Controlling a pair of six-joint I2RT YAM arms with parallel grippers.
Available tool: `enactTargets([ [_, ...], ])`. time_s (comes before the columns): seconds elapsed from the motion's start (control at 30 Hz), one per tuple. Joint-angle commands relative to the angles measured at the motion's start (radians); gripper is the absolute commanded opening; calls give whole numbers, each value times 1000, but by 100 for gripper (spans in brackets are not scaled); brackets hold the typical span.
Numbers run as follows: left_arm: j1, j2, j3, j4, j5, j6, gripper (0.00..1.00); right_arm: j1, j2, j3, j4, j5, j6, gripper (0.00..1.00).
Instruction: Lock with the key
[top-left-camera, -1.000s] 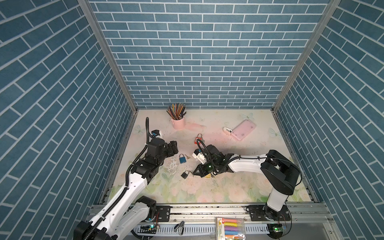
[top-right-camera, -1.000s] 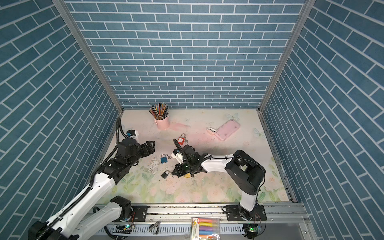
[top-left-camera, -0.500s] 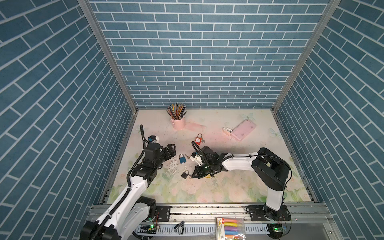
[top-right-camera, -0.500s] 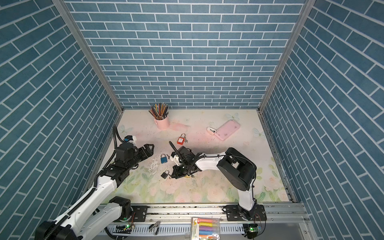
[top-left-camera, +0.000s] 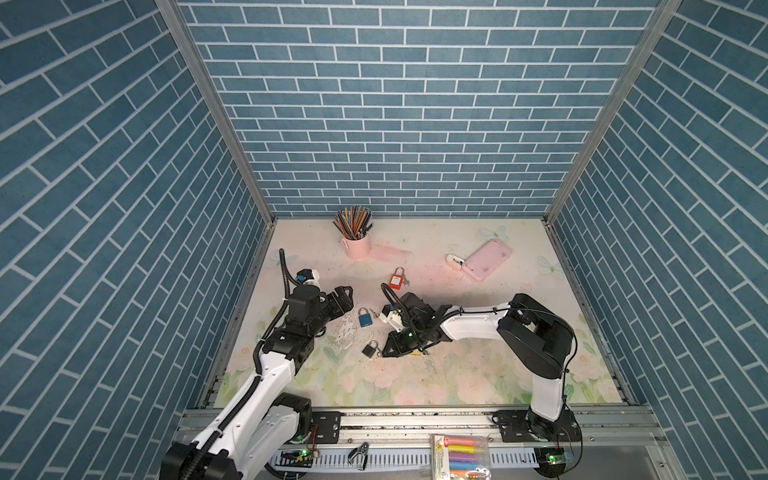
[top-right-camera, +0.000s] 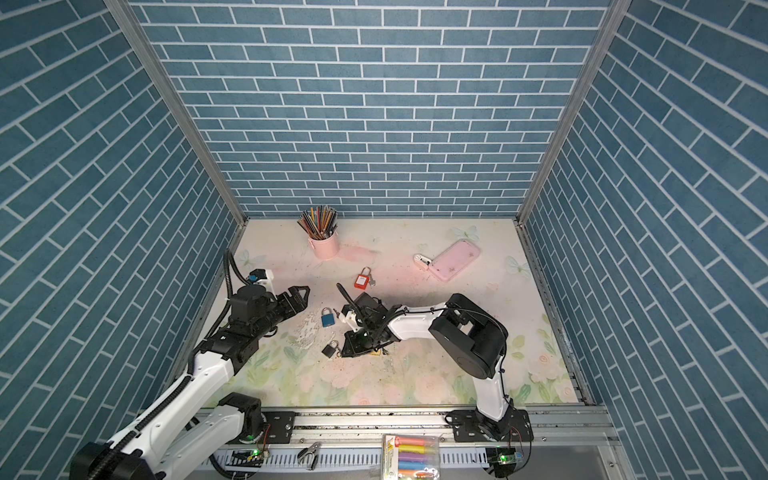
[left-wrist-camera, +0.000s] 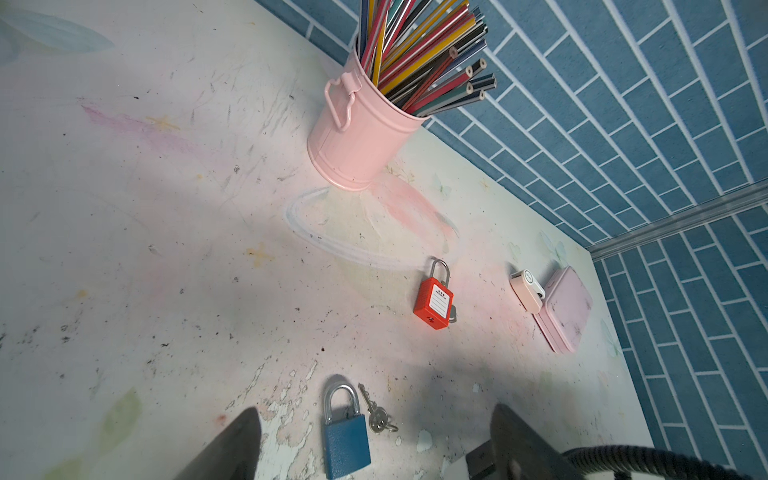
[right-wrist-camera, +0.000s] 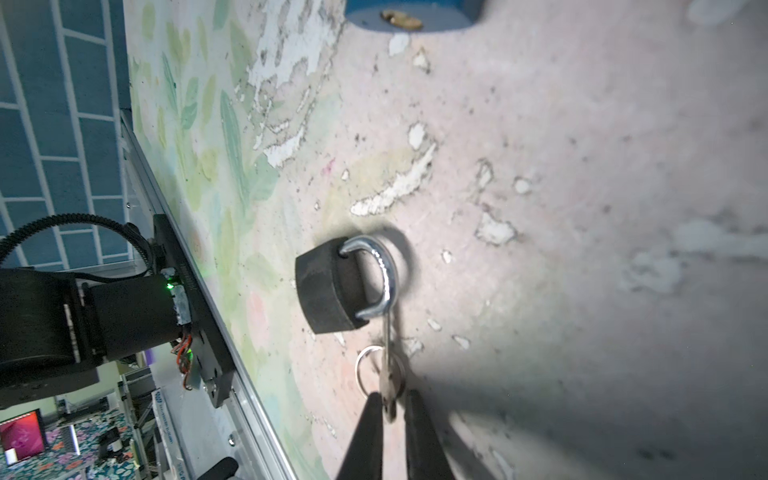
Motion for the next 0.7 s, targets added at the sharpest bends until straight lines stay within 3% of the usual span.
enactTargets([
  [0.0,8,-14,7,2,-4,19,87,5,21,25,-28,-13,-6,20],
  [0.37,8,-39,37,-25,-35,41,87,-5,-58,-4,-8,4,-54,36],
  [0.53,19,-66,64,-40,-126,-26,87,-50,-223,-49,-42,95,-106,41],
  [0.67,74,-60,107,-88,-151,-30,87,-104,-381,-115,-77,247,-129,43],
])
